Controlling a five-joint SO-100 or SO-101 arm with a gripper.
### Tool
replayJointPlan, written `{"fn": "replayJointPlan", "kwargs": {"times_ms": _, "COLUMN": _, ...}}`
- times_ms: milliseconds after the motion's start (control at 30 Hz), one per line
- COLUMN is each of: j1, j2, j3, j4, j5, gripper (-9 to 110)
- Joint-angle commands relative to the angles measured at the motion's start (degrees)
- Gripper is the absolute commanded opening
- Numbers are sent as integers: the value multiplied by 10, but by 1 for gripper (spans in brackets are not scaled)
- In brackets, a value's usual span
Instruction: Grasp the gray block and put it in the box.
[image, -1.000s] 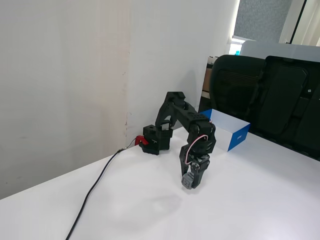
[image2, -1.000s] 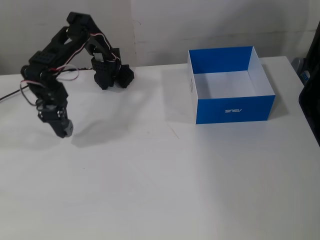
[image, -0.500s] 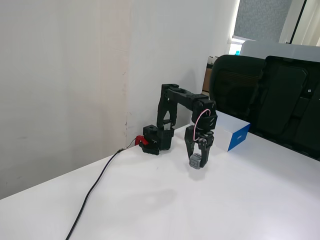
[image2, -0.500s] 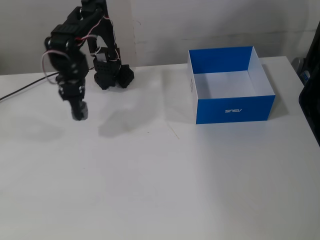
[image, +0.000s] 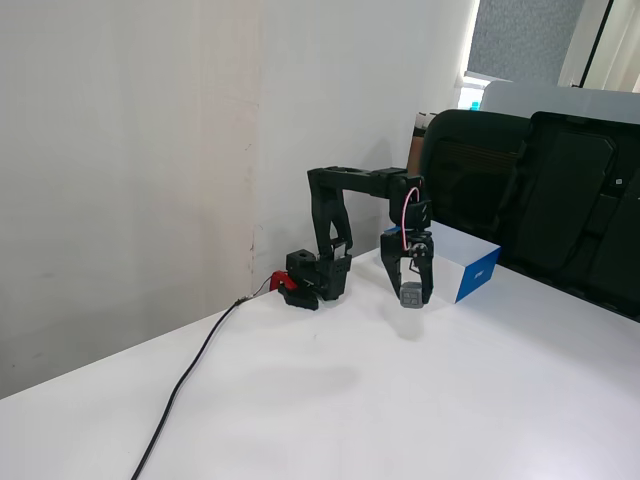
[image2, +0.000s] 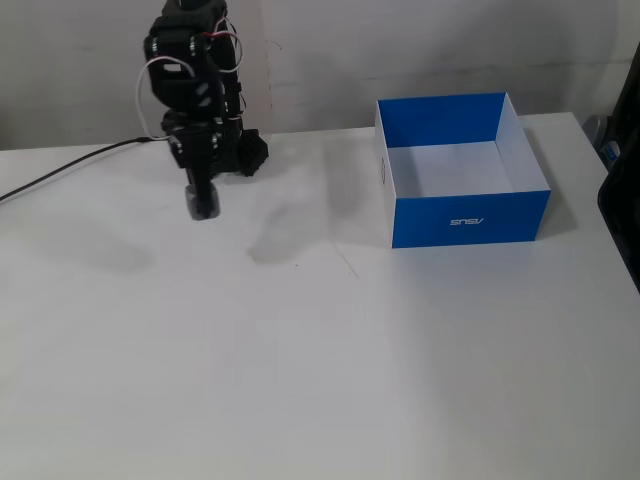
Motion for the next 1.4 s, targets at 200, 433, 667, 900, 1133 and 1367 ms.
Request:
{"fn": "replayJointPlan", "kwargs": {"times_ms": 200, "j1": 94, "j2": 115, "j3": 30, "j4": -33, "j5": 32, "gripper": 0}}
{"fn": "replayJointPlan", "kwargs": {"times_ms": 433, "j1": 159, "j2": 181, "j3": 59, "j4": -91, "j5": 49, "gripper": 0}}
{"fn": "replayJointPlan", "kwargs": {"times_ms": 667, "j1": 229, "j2": 182, "j3": 53, "j4": -105, "j5": 66, "gripper": 0}}
{"fn": "replayJointPlan", "kwargs": {"times_ms": 900, "j1": 301, "j2": 190, "j3": 97, "j4": -165, "j5": 80, "gripper": 0}}
{"fn": "replayJointPlan", "kwargs": {"times_ms": 1133, "j1": 386, "j2": 200, "j3": 125, "j4": -231, "j5": 94, "gripper": 0}}
{"fn": "replayJointPlan", "kwargs": {"times_ms": 1367, "j1": 453, "j2": 175, "j3": 106, "j4": -263, "j5": 103, "gripper": 0}}
